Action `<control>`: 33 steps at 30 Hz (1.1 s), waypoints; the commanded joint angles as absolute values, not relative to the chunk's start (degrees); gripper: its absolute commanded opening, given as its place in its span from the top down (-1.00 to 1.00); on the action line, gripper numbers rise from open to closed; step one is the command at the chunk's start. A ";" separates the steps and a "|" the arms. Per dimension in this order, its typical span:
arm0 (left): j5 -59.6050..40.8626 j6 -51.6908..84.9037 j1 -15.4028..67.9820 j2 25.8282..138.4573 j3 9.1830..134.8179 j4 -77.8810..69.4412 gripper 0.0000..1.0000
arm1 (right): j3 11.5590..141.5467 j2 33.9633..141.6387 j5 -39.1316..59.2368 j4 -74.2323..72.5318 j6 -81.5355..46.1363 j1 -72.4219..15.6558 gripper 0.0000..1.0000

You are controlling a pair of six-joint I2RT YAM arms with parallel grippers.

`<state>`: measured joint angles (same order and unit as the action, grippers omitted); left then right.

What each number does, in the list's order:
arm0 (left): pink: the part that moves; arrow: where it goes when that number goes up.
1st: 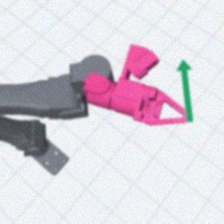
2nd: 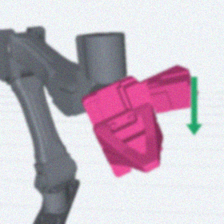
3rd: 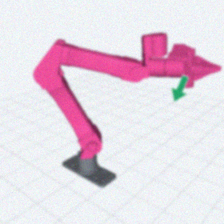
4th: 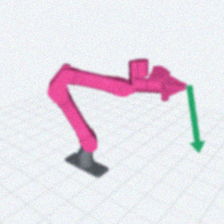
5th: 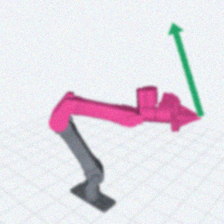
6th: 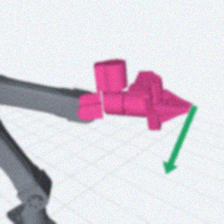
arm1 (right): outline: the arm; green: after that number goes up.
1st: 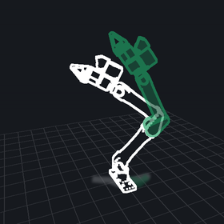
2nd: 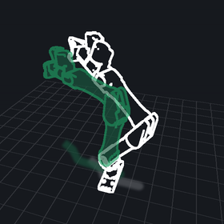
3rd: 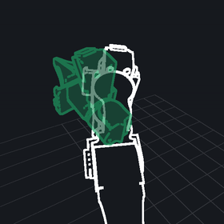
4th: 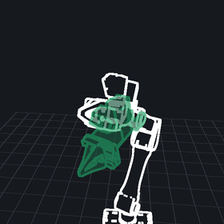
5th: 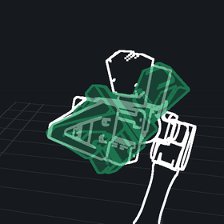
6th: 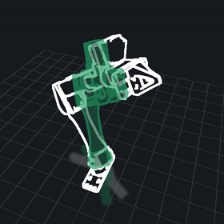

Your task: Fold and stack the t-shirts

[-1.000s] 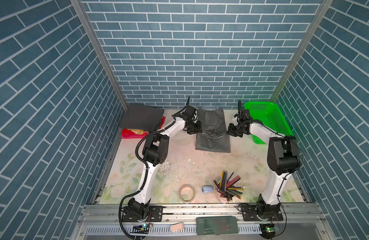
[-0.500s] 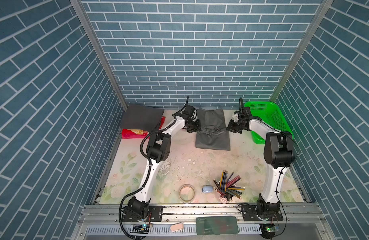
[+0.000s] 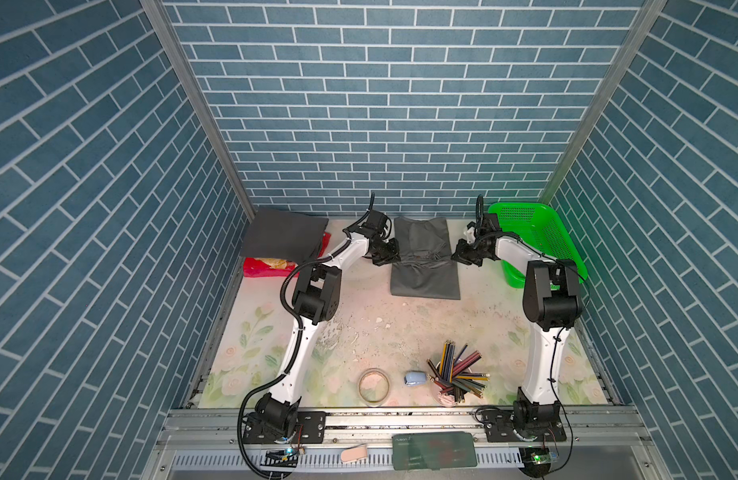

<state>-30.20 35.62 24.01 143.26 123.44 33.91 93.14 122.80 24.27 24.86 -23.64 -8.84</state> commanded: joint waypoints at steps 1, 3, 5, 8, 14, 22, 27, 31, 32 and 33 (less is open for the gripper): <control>-30.79 35.94 23.61 144.16 124.70 33.36 1.00 | 94.43 123.46 24.79 25.40 -22.01 -8.53 1.00; -31.26 36.25 23.64 144.40 124.57 33.05 1.00 | 94.50 123.73 24.72 25.25 -22.10 -8.44 1.00; -31.55 36.52 23.52 144.56 124.48 32.71 1.00 | 94.48 124.01 25.07 24.90 -22.25 -8.44 1.00; -32.29 36.95 23.58 144.75 124.45 31.85 1.00 | 94.64 124.68 25.19 24.62 -22.47 -8.44 1.00; -36.43 37.87 23.56 144.93 125.04 30.53 0.14 | 95.34 125.00 25.65 24.56 -22.43 -7.87 0.61; -35.51 34.94 22.91 140.86 126.64 34.67 -0.72 | 93.60 118.33 28.91 23.39 -22.44 -7.65 -0.16; -40.48 39.06 22.89 133.03 115.60 26.11 -0.73 | 83.32 111.06 33.08 15.13 -27.74 -8.08 -0.43; -44.49 50.80 23.04 123.31 96.36 5.84 -0.73 | 74.45 106.94 35.61 6.67 -32.89 -10.01 -0.56; -45.10 54.71 23.17 121.06 91.28 -0.86 -0.73 | 72.97 106.61 35.88 4.97 -33.86 -10.76 -0.57; -45.58 58.49 23.58 119.38 86.81 -7.39 -0.73 | 71.39 106.48 36.39 2.93 -35.08 -11.55 -0.58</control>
<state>-41.76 47.33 23.24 123.68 94.67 12.34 74.65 107.15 33.21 10.09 -30.09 -9.50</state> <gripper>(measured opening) 0.865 0.788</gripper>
